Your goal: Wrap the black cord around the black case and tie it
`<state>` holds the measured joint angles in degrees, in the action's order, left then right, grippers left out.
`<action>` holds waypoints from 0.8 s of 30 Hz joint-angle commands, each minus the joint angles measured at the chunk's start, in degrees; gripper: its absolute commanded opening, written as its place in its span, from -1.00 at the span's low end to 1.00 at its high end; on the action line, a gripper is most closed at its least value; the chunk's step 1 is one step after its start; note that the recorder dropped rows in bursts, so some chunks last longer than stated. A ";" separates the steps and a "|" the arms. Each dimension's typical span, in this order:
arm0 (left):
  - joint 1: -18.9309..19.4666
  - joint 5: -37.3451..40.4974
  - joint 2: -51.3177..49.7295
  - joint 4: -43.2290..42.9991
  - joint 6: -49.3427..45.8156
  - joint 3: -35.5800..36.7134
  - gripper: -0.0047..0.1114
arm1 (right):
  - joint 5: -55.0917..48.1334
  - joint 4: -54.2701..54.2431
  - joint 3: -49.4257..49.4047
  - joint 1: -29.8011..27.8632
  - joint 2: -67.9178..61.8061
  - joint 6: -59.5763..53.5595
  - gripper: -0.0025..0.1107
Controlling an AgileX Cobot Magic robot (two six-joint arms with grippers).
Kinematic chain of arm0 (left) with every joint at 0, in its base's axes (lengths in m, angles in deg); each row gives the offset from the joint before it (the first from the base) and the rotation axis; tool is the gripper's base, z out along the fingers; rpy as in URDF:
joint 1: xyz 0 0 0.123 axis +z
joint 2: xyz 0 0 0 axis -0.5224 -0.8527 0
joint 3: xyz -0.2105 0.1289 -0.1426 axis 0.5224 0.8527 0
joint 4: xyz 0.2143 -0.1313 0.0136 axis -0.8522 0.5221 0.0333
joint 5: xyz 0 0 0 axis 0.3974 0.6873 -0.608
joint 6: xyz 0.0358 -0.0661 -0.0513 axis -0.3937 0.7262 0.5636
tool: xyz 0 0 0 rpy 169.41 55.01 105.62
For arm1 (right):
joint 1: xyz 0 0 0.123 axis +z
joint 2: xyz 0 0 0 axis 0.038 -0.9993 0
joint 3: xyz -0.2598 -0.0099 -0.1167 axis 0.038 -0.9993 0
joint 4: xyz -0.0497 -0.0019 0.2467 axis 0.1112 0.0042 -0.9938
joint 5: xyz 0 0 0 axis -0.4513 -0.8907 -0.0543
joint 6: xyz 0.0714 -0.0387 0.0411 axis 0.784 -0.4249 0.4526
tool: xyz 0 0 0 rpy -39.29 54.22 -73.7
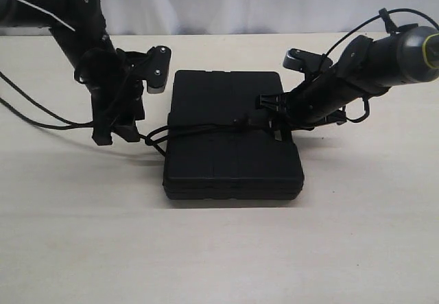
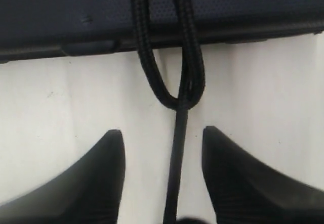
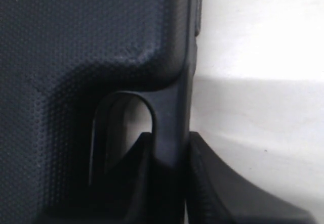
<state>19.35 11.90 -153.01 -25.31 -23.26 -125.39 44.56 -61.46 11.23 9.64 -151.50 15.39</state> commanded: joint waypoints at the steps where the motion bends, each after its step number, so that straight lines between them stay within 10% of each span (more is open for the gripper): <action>1: -0.15 0.14 -1.79 0.61 -0.21 -0.11 -0.22 | -1.64 1.16 -0.09 -0.36 0.46 -1.72 -0.88; 5: -0.15 -0.35 -1.51 0.40 -0.09 -0.11 -0.92 | -2.26 1.16 -0.09 -0.36 0.46 -1.72 -0.88; 24: 19.33 -0.75 2.84 -2.75 9.10 6.30 -0.92 | 0.76 1.67 -0.09 -0.36 0.46 -2.77 -0.88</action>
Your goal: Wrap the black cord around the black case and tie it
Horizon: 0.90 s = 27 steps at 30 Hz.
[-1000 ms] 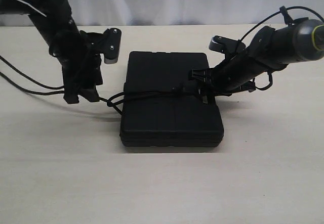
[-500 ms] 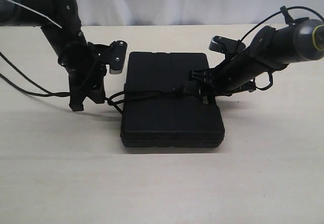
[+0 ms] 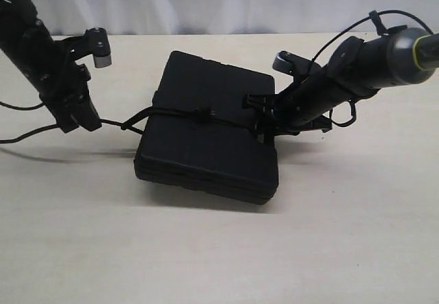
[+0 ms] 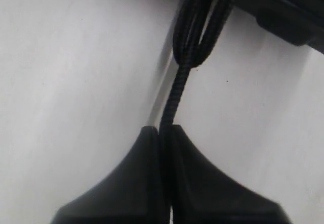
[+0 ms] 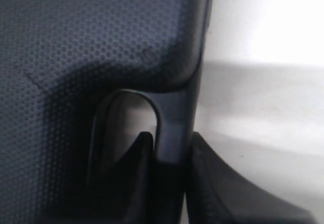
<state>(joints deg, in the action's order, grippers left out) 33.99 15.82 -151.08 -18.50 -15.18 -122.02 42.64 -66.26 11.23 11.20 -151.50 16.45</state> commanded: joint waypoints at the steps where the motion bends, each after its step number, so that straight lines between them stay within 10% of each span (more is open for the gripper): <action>1: 5.38 -5.52 0.91 -9.96 1.02 3.84 -0.92 | 2.68 6.46 -0.09 -1.92 0.46 -3.83 -0.88; 20: 12.16 -8.46 0.91 -4.26 2.49 5.96 -0.91 | 4.74 6.46 -0.09 -1.92 0.46 -7.16 -0.88; 27: 12.16 -9.13 0.91 -3.21 2.12 5.83 0.08 | 3.60 2.69 1.99 -1.92 0.46 -7.28 -0.88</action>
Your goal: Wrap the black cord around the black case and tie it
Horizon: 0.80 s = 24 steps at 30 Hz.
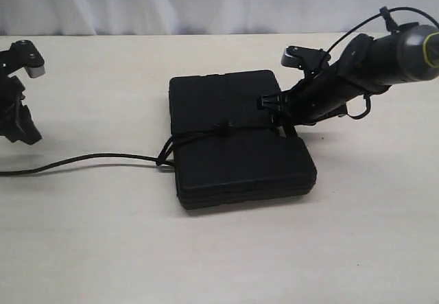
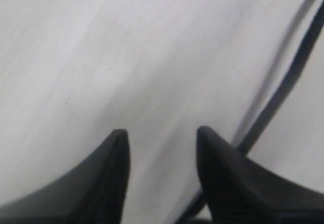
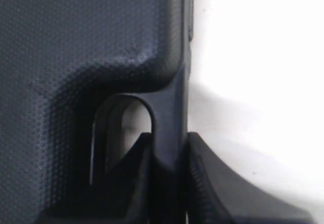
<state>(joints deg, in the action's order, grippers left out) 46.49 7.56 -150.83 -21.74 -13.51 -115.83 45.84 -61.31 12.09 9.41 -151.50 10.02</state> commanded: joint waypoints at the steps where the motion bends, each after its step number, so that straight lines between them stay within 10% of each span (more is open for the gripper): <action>1: -0.43 -2.41 0.66 0.04 0.55 -0.63 0.13 | 0.40 -3.84 1.12 -0.13 0.46 -1.30 -0.88; 8: -0.43 1.61 6.29 18.83 5.85 -9.06 0.06 | 5.74 -12.23 1.12 4.31 0.32 0.11 -0.88; 13: -0.43 7.71 11.28 20.11 10.89 -9.67 -0.93 | 9.55 -17.20 1.12 4.82 -1.61 5.82 -0.88; 24: -4.59 8.55 21.32 17.60 26.40 -5.53 -0.92 | -0.67 -4.82 1.78 3.15 4.64 3.09 -0.05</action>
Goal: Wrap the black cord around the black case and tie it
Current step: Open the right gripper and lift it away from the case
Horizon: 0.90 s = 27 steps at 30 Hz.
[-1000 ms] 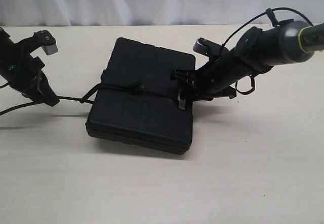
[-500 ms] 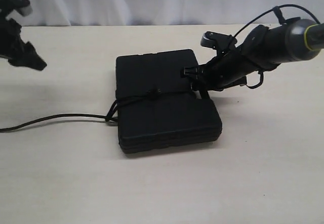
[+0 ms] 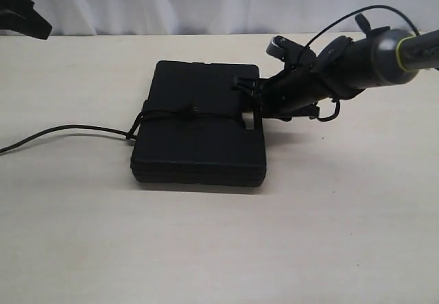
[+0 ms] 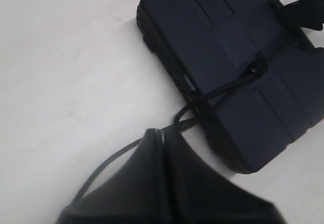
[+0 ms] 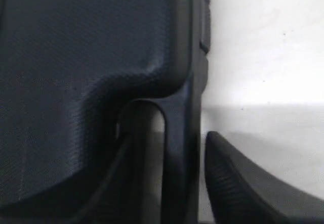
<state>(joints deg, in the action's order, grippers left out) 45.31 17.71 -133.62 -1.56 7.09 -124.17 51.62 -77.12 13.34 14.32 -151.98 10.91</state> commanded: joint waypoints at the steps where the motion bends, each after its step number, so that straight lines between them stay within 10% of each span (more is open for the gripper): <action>1: -5.07 -2.98 5.52 -6.12 8.99 3.65 -0.92 | -8.61 14.34 0.54 -2.09 6.46 4.66 -0.06; 7: -17.34 -1.29 13.41 -35.05 35.21 7.62 -0.92 | -27.12 44.51 0.54 -2.64 16.84 21.74 -0.60; 12: -24.10 1.31 20.01 -37.35 40.27 13.20 -0.92 | -36.93 53.44 -3.65 -0.07 25.57 26.24 -0.88; 27: -29.23 -51.44 65.55 -31.13 36.75 49.15 -0.92 | -3.65 54.88 -39.77 1.64 74.68 26.14 -0.88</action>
<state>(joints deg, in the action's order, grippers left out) 16.47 -20.45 -73.89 -33.55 44.48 -81.50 37.92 -23.11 -20.61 15.87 -85.03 36.97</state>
